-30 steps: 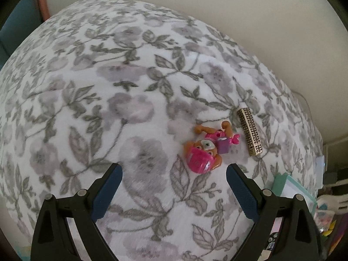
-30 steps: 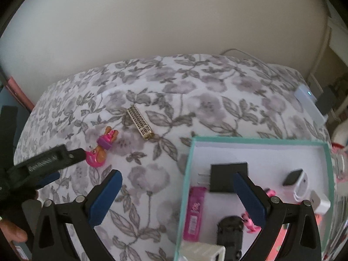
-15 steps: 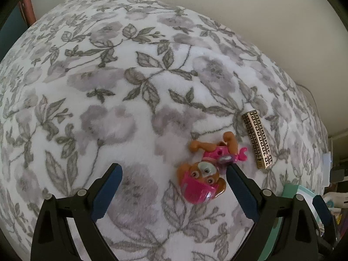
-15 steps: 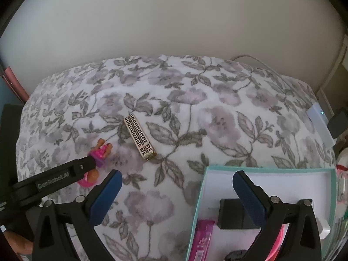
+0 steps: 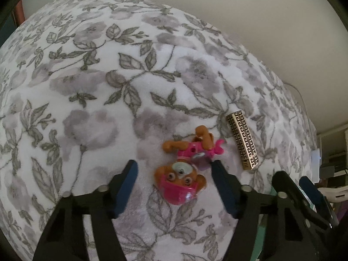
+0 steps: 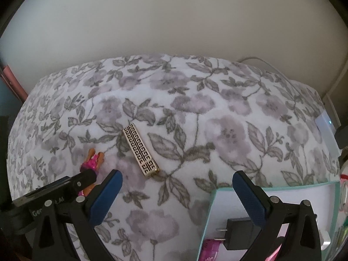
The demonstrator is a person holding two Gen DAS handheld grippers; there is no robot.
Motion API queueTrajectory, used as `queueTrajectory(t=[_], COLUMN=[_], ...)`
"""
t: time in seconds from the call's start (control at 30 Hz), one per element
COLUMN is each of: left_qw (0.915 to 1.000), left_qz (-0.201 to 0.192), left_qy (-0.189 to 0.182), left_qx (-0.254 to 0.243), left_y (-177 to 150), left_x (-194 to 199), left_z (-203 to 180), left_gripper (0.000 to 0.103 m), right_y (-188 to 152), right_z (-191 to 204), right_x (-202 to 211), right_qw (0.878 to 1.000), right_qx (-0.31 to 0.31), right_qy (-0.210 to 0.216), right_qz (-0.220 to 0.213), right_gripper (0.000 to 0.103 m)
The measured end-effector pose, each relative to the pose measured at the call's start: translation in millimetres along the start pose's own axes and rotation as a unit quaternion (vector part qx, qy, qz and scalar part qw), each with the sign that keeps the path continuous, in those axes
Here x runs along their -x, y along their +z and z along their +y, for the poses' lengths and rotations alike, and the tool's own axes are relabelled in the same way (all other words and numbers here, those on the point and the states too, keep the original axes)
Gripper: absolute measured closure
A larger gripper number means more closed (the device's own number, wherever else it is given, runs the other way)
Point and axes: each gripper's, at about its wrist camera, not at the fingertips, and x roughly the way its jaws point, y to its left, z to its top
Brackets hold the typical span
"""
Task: Organize rigid objects
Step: 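Grasp the gold harmonica with the right tool while the left tool reaches the pink dog figure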
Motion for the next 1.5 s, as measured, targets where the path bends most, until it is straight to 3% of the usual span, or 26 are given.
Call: queueTrajectory(t=[0.33, 0.9, 1.27, 1.33, 1.5], left_qw=[0.9998, 0.9965, 0.9963, 0.9961, 0.996], left_qz=[0.017, 0.002, 0.002, 0.002, 0.002], left_qy=[-0.006, 0.027, 0.024, 0.022, 0.022], left_qx=[-0.002, 0.079, 0.083, 0.085, 0.087], left_y=[-3, 4, -1, 2, 3], left_x=[-3, 13, 19, 16, 15], left_z=[1, 55, 63, 61, 61], left_gripper=[0.049, 0.05, 0.05, 0.05, 0.05], right_y=[1, 14, 19, 19, 24], right_z=[2, 26, 44, 48, 56], right_x=[-9, -35, -59, -62, -68], right_qw=[1.0, 0.999, 0.999, 0.999, 0.998], right_qx=[-0.003, 0.024, 0.028, 0.033, 0.042], right_qy=[-0.003, -0.006, -0.009, -0.009, -0.013], right_qz=[0.012, 0.028, 0.038, 0.038, 0.041], right_gripper=[0.001, 0.008, 0.028, 0.04, 0.05])
